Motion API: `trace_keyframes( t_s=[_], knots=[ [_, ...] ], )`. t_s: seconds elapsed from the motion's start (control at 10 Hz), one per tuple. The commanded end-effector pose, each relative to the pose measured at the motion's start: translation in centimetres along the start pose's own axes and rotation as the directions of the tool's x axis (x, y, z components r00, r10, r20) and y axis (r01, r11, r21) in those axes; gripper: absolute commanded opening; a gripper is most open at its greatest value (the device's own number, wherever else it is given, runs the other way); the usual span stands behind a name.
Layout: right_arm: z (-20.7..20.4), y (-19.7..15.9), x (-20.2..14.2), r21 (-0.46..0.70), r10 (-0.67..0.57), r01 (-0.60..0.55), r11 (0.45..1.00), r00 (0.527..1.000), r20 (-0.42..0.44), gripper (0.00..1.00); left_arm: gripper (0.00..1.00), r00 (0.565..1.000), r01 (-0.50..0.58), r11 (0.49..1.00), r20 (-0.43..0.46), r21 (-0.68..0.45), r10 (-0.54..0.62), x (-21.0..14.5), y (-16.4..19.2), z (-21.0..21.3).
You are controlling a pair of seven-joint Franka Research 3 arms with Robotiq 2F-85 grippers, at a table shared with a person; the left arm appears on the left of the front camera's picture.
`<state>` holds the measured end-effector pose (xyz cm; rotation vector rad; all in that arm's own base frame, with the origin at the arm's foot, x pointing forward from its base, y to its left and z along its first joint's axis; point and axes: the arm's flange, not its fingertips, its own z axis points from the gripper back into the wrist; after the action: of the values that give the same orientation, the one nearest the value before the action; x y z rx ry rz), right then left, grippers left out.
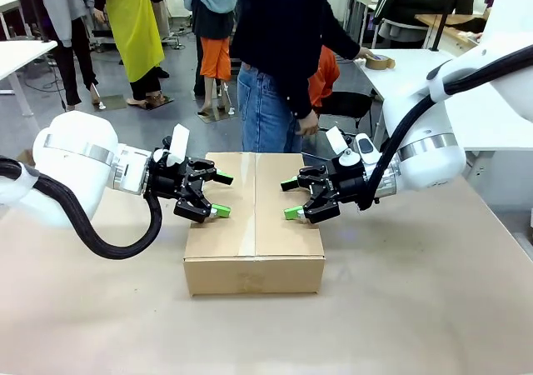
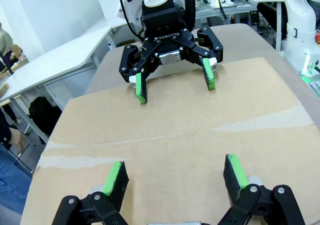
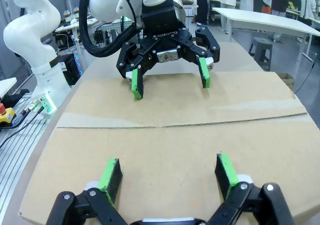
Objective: Pack the gift set into the box.
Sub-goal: Press and hold the closed box until the human finishes sealing it.
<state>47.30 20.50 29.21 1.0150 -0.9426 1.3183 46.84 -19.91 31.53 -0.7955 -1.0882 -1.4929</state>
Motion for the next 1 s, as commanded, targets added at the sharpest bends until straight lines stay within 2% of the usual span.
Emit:
trace_keyframes(
  t_s=[0.0, 0.9],
  knots=[
    [-0.01, 0.03, -0.15, -0.003, 0.0, 0.0, 1.0, 1.0, -0.007, 1.0, 1.0, 1.0, 0.004, 1.0, -0.01, -0.001, -0.004, -0.4, -0.21, -0.1],
    [-0.01, 0.03, -0.15, -0.003, 0.0, 0.0, 1.0, 1.0, -0.007, 1.0, 1.0, 1.0, 0.004, 1.0, -0.01, -0.001, -0.004, -0.4, -0.21, -0.1]
  ],
)
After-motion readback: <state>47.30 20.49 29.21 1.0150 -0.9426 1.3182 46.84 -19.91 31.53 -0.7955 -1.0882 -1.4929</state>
